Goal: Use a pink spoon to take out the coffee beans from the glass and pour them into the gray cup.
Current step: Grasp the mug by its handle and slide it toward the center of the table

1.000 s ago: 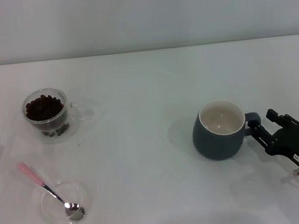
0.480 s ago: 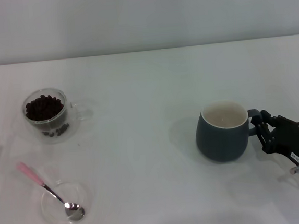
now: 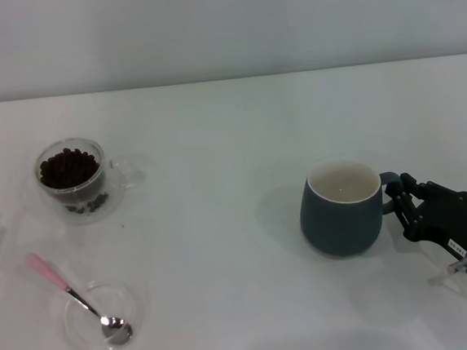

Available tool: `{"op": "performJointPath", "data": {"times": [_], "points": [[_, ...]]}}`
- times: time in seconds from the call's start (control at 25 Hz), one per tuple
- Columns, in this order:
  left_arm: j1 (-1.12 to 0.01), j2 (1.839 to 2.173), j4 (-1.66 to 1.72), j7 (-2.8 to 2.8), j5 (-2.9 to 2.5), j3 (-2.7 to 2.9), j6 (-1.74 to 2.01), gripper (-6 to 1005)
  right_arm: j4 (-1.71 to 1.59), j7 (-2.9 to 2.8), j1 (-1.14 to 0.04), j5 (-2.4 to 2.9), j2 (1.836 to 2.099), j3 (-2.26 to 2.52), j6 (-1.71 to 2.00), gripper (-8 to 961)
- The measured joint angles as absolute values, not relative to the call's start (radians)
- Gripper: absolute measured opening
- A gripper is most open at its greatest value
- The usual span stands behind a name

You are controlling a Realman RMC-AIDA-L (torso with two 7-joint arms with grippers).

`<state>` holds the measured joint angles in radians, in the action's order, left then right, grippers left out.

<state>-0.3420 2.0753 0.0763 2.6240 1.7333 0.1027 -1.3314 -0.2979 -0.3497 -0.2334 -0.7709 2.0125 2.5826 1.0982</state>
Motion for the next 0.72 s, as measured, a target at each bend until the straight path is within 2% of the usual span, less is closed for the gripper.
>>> {"op": "performJointPath", "data": {"times": [0.72], "points": [[-0.344, 2.077, 0.072, 2.623, 1.73, 0.11, -1.338, 766, -0.367, -0.336, -0.244, -0.696, 2.014, 2.597, 1.099, 182]]}}
